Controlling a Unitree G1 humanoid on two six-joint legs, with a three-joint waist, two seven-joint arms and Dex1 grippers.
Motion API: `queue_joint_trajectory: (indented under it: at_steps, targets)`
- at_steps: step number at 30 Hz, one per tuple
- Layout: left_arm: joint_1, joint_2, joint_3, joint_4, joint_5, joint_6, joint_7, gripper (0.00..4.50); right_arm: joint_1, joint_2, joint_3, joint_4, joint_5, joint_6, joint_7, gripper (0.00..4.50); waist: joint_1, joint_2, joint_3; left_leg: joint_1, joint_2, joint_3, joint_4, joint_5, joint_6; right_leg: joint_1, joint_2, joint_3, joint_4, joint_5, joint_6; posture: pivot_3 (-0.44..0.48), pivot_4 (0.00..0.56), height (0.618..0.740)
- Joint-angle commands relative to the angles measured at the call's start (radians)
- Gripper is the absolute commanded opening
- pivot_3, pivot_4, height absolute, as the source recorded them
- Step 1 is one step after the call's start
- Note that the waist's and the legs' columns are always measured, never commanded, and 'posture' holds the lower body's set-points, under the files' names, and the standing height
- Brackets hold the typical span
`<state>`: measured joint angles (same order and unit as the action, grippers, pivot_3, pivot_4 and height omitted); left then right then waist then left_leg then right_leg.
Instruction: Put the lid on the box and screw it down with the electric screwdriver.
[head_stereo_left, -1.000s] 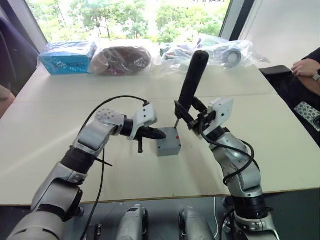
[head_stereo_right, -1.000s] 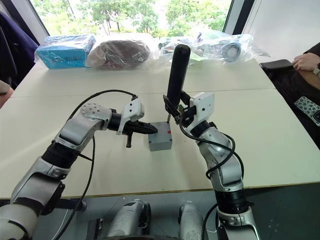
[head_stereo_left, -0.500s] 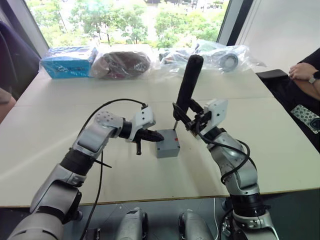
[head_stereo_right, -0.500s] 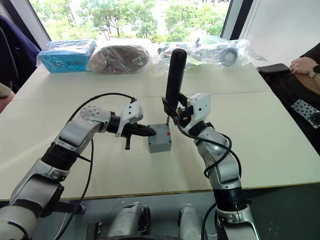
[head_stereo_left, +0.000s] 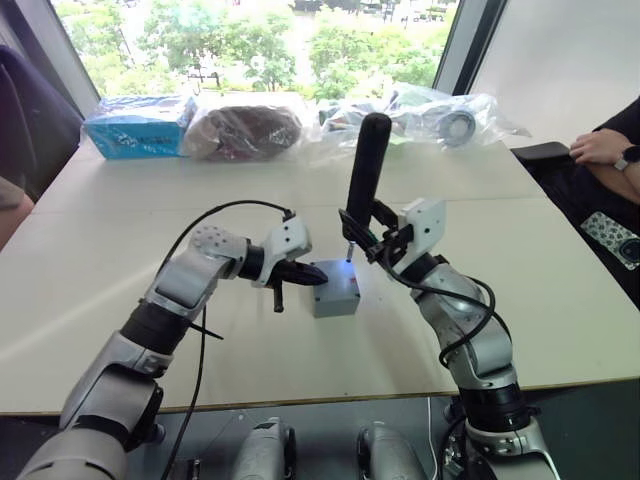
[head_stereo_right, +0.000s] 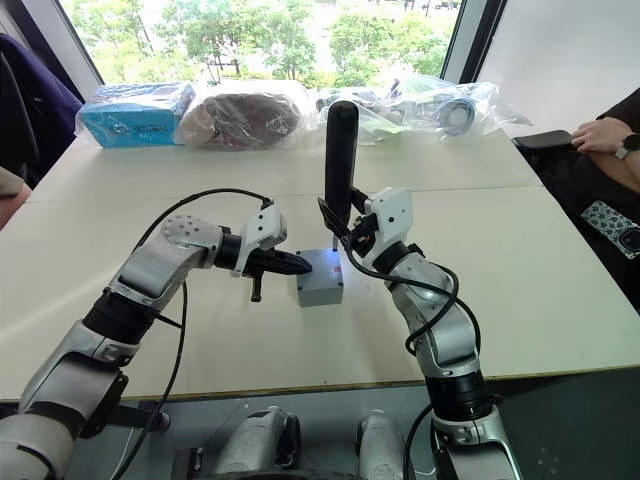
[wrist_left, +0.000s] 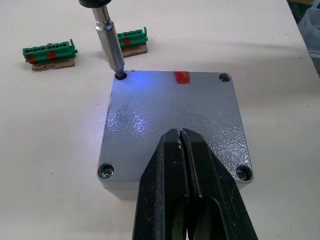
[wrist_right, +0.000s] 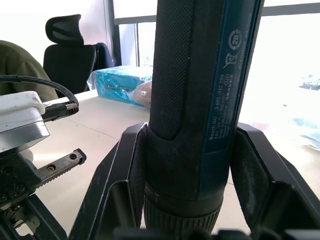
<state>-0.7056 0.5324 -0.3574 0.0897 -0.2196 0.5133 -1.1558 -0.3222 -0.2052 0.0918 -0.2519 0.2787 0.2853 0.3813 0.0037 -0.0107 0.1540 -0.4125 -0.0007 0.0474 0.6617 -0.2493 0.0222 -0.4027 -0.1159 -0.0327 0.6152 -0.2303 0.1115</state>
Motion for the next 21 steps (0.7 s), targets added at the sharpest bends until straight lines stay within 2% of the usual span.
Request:
queue_joint_trajectory:
  at_steps: [1,9,15,17,21]
  targets:
    - [0.017,-0.002,-0.002,-0.016,0.011,0.009,0.003,0.0,0.06,-0.026,0.025,0.067,-0.016,0.09,0.016,1.87,0.0,0.0,0.0,0.0,0.0,0.0,0.0,0.0,0.0,0.0,0.0,0.0,0.0,0.0,0.0,0.0,0.15,0.74]
    - [0.023,-0.021,-0.007,-0.016,0.012,0.009,0.012,0.0,0.055,-0.04,-0.013,0.019,0.0,0.097,0.012,1.87,0.003,0.0,0.0,0.0,0.0,0.0,-0.001,0.0,0.0,0.0,-0.003,-0.001,-0.001,0.0,0.0,0.0,0.15,0.74]
    - [0.031,-0.04,0.013,0.003,-0.003,-0.002,0.012,0.0,-0.047,-0.083,-0.114,-0.111,0.079,0.184,-0.002,1.87,0.007,0.001,0.001,-0.002,0.0,0.0,-0.001,0.0,0.0,-0.002,-0.005,-0.001,-0.003,0.0,0.0,0.0,0.15,0.74]
    - [0.036,-0.071,0.068,-0.007,-0.042,0.002,0.048,0.0,-0.098,-0.097,-0.163,-0.177,0.143,0.243,-0.013,1.87,0.009,0.003,0.002,-0.005,0.0,0.0,-0.001,0.0,0.0,-0.005,-0.006,-0.001,-0.003,0.0,-0.001,0.0,0.15,0.74]
    - [0.061,-0.12,0.143,-0.043,-0.092,0.009,0.106,0.0,-0.196,-0.13,-0.276,-0.267,0.314,0.394,-0.055,1.87,0.008,0.004,0.004,-0.023,-0.002,0.0,0.001,0.0,0.0,-0.016,-0.006,-0.001,-0.001,0.001,-0.001,0.0,0.15,0.74]
